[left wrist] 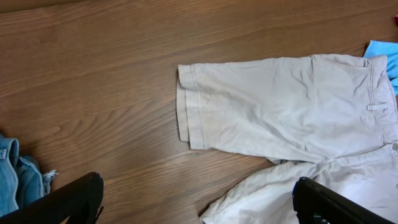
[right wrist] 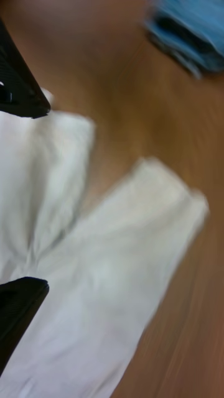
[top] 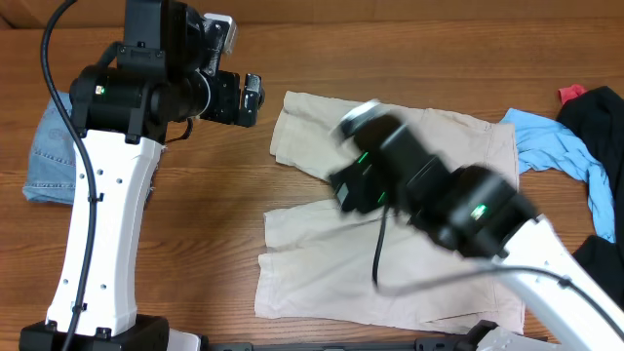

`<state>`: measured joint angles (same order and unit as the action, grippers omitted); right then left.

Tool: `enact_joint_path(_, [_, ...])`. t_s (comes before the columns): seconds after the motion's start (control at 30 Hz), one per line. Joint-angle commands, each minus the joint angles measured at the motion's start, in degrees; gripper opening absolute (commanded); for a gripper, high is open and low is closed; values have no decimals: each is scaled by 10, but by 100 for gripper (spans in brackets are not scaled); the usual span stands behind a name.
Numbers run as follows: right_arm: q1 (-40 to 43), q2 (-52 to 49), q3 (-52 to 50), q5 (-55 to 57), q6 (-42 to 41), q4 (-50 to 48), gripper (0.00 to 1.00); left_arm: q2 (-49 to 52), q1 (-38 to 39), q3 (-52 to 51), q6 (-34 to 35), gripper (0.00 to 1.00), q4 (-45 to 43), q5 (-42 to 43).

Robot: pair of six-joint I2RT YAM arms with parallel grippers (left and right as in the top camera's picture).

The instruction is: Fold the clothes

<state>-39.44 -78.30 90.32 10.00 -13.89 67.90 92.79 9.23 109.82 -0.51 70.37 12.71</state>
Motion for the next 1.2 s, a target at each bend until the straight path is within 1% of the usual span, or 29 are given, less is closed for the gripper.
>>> enact_joint_path(0.0, [118, -17, 4, 24, -104, -9, 79, -2, -2, 10, 4, 100, 8, -7])
enact_joint_path(0.03, [167, -36, 4, -2, -113, -12, 75, 2, -2, 9, 3, 100, 13, -7])
enact_joint_path(0.07, [212, -60, 4, -33, -119, -17, 69, 7, -2, 9, 4, 100, 17, -6])
enact_joint_path(0.1, [229, -71, 4, -50, -119, -19, 59, 10, -2, 9, 6, 99, 20, -7])
enact_joint_path(0.13, [264, -101, 4, -84, -119, -25, 40, 17, 0, 9, 8, 96, 24, -7])
enact_joint_path(0.17, [282, -119, 4, -102, -119, -28, 31, 24, 3, 8, 10, 90, 28, -6])
enact_joint_path(0.2, [306, -156, 4, -133, -118, -35, 21, 37, 9, 8, 10, 64, 36, -7])
enact_joint_path(0.23, [316, -179, 4, -149, -116, -38, 14, 47, 14, 8, 10, 56, 44, -7])
enact_joint_path(0.27, [325, -205, 4, -156, -114, -44, 10, 60, 19, 6, 10, 46, 51, -9])
enact_joint_path(0.3, [329, -223, 4, -156, -114, -49, 10, 73, 25, 3, 10, 42, 54, -9])
enact_joint_path(0.33, [335, -251, 4, -155, -114, -63, 10, 88, 30, -3, 11, 44, 53, -10])
enact_joint_path(0.37, [339, -278, 4, -159, -114, -77, 10, 111, 37, -12, 21, 55, 46, -16])
enact_joint_path(0.4, [341, -292, 4, -166, -114, -82, 10, 130, 40, -20, 23, 60, 38, -23])
enact_joint_path(0.43, [341, -305, 4, -170, -113, -87, 10, 148, 44, -25, 26, 61, 33, -27])
enact_joint_path(0.5, [341, -329, 4, -179, -92, -96, 22, 196, 50, -28, 38, 65, 26, -26])
enact_joint_path(0.53, [341, -336, 4, -178, -83, -96, 37, 224, 52, -28, 42, 68, 22, -26])
enact_joint_path(0.6, [341, -337, 4, -178, -70, -96, 45, 268, 58, -28, 42, 74, 11, -21])
enact_joint_path(0.67, [341, -336, 4, -176, -69, -95, 50, 301, 63, -28, 42, 77, 2, -22])
enact_joint_path(0.7, [341, -336, 4, -176, -69, -94, 51, 321, 66, -28, 42, 77, -3, -21])
enact_joint_path(0.8, [341, -336, 4, -176, -69, -89, 52, 383, 71, -28, 42, 73, -19, -22])
enact_joint_path(0.87, [341, -336, 4, -176, -69, -87, 52, 400, 71, -28, 42, 72, -25, -24])
enact_joint_path(0.9, [341, -336, 4, -176, -69, -87, 52, 407, 71, -28, 42, 68, -30, -26])
enact_joint_path(0.93, [341, -336, 4, -176, -69, -87, 52, 411, 71, -28, 42, 63, -40, -26])
enact_joint_path(0.97, [341, -336, 4, -177, -69, -89, 52, 413, 71, -28, 42, 50, -63, -23])
enact_joint_path(1.0, [341, -336, 4, -177, -69, -89, 52, 413, 72, -28, 41, 42, -73, -22])
enact_joint_path(1.03, [341, -336, 4, -177, -69, -90, 52, 413, 73, -28, 41, 24, -86, -22])
enact_joint_path(1.07, [341, -336, 4, -177, -69, -90, 52, 413, 73, -28, 37, 11, -97, -22])
enact_joint_path(1.1, [341, -336, 4, -176, -69, -89, 52, 413, 73, -26, 37, 4, -100, -24])
enact_joint_path(1.17, [341, -336, 4, -176, -68, -86, 52, 410, 71, -12, 38, 4, -79, -32])
